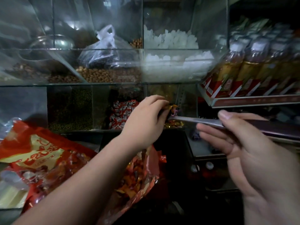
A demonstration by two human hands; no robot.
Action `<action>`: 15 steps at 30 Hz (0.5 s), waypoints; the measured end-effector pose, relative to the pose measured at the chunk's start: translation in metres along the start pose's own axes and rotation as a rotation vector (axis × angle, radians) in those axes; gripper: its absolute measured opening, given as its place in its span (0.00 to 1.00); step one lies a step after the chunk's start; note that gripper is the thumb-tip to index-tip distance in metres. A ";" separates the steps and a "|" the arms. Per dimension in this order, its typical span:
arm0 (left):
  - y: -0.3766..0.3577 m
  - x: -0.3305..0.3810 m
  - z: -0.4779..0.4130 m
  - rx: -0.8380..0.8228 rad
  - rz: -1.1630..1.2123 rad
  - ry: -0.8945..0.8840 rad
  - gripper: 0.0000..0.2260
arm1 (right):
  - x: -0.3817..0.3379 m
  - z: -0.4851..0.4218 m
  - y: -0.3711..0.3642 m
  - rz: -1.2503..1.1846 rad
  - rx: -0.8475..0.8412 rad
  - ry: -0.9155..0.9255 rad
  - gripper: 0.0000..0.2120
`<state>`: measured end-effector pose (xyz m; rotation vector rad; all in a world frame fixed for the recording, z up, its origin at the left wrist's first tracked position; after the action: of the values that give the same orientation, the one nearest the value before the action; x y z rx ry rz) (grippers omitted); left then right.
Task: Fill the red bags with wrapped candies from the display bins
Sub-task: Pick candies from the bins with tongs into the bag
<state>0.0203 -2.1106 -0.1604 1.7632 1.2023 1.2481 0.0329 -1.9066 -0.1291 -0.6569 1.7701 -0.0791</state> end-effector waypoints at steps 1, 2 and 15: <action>-0.005 -0.004 -0.016 -0.071 -0.004 -0.009 0.14 | 0.009 -0.008 0.009 -0.032 -0.007 -0.017 0.05; -0.013 -0.010 -0.031 -0.134 0.009 -0.010 0.14 | 0.018 -0.013 0.013 -0.038 0.036 -0.048 0.08; -0.083 -0.055 -0.062 -0.271 0.258 0.121 0.20 | 0.102 -0.052 0.028 1.005 -0.289 0.213 0.05</action>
<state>-0.0708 -2.1314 -0.2314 1.6964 0.8389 1.6059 -0.0413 -1.9452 -0.2127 0.1107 2.1523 0.8258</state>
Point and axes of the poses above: each hand's wrist, its own z-axis away from the middle knuckle, its own y-axis out of the back of the hand, x = y × z, the point moved 2 cm from there along -z, towards the middle knuckle, and after that the axes turned 13 degrees about -x, right-handed, at the moved point
